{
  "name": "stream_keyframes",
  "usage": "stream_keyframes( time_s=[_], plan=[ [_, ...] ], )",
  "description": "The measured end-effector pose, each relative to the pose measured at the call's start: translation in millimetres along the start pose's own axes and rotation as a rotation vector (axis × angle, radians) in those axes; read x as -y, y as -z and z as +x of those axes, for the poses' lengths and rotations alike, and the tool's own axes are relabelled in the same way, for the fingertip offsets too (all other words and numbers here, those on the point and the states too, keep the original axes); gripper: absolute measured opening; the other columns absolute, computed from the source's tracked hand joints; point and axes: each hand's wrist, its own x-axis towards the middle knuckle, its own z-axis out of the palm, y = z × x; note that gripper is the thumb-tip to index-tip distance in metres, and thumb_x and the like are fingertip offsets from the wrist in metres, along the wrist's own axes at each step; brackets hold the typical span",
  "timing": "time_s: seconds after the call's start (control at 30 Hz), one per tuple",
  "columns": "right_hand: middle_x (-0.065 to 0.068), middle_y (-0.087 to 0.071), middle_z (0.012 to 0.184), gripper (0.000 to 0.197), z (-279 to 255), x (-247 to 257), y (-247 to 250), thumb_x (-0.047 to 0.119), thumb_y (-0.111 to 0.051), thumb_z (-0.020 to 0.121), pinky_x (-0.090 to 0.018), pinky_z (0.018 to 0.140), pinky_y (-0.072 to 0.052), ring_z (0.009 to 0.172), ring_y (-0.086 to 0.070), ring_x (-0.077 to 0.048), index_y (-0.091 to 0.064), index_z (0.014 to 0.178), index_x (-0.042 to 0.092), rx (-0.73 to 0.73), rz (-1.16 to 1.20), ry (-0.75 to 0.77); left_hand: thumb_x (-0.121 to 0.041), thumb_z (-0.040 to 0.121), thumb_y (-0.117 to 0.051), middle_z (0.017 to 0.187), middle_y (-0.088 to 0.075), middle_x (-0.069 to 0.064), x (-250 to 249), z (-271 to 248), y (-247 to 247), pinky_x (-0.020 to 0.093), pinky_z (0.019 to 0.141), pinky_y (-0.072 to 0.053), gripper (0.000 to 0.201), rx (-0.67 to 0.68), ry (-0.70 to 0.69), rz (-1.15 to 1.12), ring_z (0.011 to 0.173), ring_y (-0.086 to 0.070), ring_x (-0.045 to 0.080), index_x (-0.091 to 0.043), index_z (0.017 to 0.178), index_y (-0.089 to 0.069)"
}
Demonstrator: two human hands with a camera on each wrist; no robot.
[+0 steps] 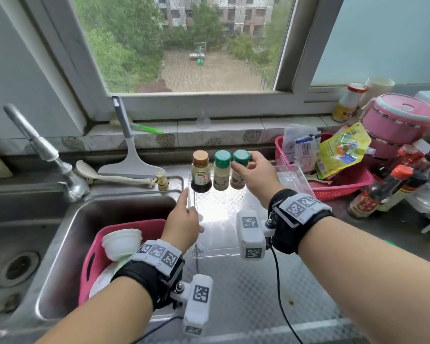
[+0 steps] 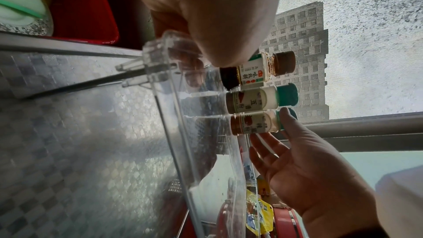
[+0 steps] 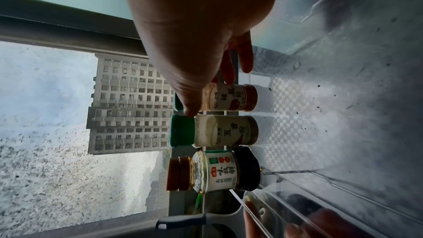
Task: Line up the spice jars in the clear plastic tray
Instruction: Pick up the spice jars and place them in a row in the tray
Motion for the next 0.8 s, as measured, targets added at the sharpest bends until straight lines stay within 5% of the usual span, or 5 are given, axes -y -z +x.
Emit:
stream_keyframes(
  time_s=[0.17,0.5,0.6,0.67,0.8],
  plan=[
    [0.006,-0.06,0.095,0.045,-2,-4,1,0.019,-0.071,0.081,-0.024,0.067,-0.046,0.089,-0.059,-0.01,-0.052,0.122,0.019,0.059,-0.073,0.007,-0.013,0.097,-0.029,0.084,-0.06,0.005,2,2,0,0.012,0.042,-0.039,0.059,-0.006,-0.002,-0.014,0.058,-0.06,0.013,-0.029,0.152,-0.017],
    [-0.006,-0.064,0.111,0.05,-2,-12,1,0.026,-0.073,0.079,-0.043,0.089,-0.052,0.098,-0.06,-0.021,-0.052,0.125,0.019,0.008,-0.169,-0.019,-0.016,0.097,-0.031,0.087,-0.061,0.005,5,4,0,0.018,0.047,-0.042,0.059,0.003,0.004,0.014,0.066,-0.064,0.015,-0.031,0.152,-0.016],
    [-0.006,-0.059,0.112,0.059,-8,-12,15,0.026,-0.072,0.079,-0.041,0.09,-0.052,0.1,-0.059,-0.023,-0.047,0.131,0.021,-0.002,-0.157,-0.042,-0.025,0.093,-0.044,0.122,-0.051,0.014,0,4,2,0.04,0.085,-0.054,0.063,-0.068,0.011,0.108,0.105,-0.06,0.031,-0.03,0.151,-0.017],
    [-0.008,-0.058,0.112,0.057,-13,-12,29,0.024,-0.069,0.081,-0.039,0.085,-0.054,0.099,-0.061,-0.025,-0.045,0.133,0.021,-0.021,-0.122,-0.053,-0.03,0.089,-0.051,0.143,-0.03,0.015,-8,2,3,0.047,0.11,-0.034,0.064,-0.193,-0.025,0.221,0.126,-0.041,0.036,-0.026,0.147,-0.024],
    [-0.012,-0.061,0.112,0.045,-26,-16,71,0.019,-0.066,0.084,-0.035,0.074,-0.053,0.098,-0.063,-0.028,-0.05,0.126,0.018,-0.047,-0.069,-0.064,-0.024,0.086,-0.054,0.128,-0.036,0.009,-50,-18,-16,0.035,0.101,-0.038,0.05,-0.263,-0.315,0.143,0.114,-0.042,0.021,-0.023,0.132,-0.038]
  ],
)
